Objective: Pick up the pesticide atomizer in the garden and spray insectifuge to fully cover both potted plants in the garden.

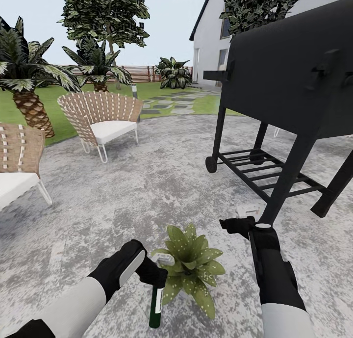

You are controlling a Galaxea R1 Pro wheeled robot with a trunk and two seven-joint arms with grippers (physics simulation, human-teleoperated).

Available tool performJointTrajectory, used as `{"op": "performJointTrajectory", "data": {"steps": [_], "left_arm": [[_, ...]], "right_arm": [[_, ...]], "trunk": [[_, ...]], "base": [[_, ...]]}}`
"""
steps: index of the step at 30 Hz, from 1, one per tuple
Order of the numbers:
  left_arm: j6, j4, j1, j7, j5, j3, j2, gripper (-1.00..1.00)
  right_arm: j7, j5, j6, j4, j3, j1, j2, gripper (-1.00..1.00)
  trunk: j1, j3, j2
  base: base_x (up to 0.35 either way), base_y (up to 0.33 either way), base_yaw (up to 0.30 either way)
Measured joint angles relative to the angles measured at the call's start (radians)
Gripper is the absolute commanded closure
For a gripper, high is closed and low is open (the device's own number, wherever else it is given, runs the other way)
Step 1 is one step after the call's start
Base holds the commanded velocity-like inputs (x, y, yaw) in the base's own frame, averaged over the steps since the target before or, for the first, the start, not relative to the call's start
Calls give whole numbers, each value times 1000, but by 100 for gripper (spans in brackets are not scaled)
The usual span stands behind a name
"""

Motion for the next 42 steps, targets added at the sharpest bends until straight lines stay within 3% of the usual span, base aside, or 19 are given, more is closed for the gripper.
{"op": "performJointTrajectory", "data": {"steps": [23, 28, 42], "left_arm": [[0, -5, 0, 5, -7, -2, 9, 100], [0, 1, 0, 7, -5, -2, 9, 100], [0, 2, 0, 10, -5, -2, 9, 100]], "right_arm": [[2, 2, 16, 4, 0, 0, 0, -100], [1, 2, 23, -2, 1, 0, 0, -100], [1, 2, 23, -9, -6, 0, 0, -100]], "trunk": [[0, 0, 0], [0, 0, 0], [0, 0, 0]], "base": [[0, 5, 0], [0, 285, -10], [0, 336, -285]]}}
